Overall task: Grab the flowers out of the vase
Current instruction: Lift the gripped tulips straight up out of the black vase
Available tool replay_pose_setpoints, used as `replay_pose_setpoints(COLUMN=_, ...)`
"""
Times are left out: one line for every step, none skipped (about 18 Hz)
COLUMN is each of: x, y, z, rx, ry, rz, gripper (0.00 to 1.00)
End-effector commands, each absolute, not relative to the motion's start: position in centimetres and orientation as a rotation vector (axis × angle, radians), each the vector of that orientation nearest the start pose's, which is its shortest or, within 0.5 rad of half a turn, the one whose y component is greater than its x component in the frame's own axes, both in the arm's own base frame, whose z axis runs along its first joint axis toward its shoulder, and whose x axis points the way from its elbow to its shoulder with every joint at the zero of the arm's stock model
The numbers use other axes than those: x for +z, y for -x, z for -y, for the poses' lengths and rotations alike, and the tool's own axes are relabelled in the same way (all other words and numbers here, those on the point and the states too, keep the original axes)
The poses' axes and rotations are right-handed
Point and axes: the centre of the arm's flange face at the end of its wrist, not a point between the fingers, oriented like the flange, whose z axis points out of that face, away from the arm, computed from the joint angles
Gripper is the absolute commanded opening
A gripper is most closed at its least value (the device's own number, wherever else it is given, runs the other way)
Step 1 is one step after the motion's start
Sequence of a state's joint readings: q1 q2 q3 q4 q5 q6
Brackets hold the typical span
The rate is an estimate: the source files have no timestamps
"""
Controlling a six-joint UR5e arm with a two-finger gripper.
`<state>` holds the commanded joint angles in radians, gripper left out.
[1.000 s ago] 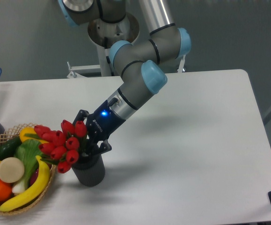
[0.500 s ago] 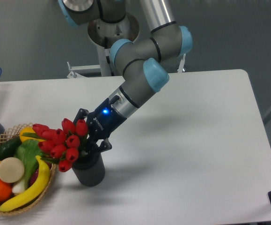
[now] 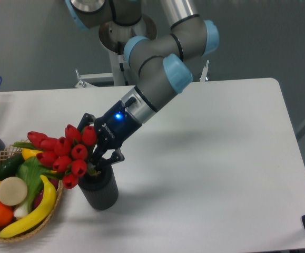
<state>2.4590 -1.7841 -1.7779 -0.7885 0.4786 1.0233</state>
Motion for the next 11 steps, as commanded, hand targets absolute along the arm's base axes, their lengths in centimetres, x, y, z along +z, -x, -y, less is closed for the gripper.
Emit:
replay_pose_setpoints(x=41.5, y=29.2, z=-52.2, rx=-0.409, ry=2.005, rz=-0.352, gripper=0.45)
replay_pose_setpoints(x=41.8, y=29.1, z=-52.2, rx=-0.413, ry=2.004, rz=-0.344, gripper=0.45)
replay_pose_setpoints(x=42.3, y=29.1, z=-52.1, rx=-0.418, ry=1.995, rz=-0.338, gripper=0.45)
replay_pose_setpoints(x=42.9, y=29.1, z=-52.1, rx=-0.428, ry=1.981, rz=-0.329, gripper=0.45)
replay_pose_setpoints(x=43.4, y=29.1, z=-52.1, rx=-0.436, ry=1.973, rz=-0.319, gripper=0.45)
replay_pose_setpoints(x=44.4, y=29.1, z=-51.9, rx=-0.428, ry=1.968, rz=-0.313, gripper=0.45)
replay_pose_setpoints(x=45.3, y=29.0, z=-51.9, rx=-0.426, ry=1.959, rz=-0.310, gripper=0.45)
replay_pose_setpoints(x=46.2, y=29.0, z=-51.9, rx=-0.431, ry=1.951, rz=-0.299, gripper=0.45)
replay_pose_setpoints(x=47.4, y=29.0, z=-51.8, rx=-0.436, ry=1.938, rz=-0.285, gripper=0.45)
replay_pose_setpoints(x=48.4, y=29.3, z=-51.7, rx=-0.440, ry=1.927, rz=-0.270, gripper=0.45)
replay_pose_setpoints(x=49.4, y=29.4, z=-51.8, rx=-0.445, ry=1.920, rz=-0.260, gripper=0.44)
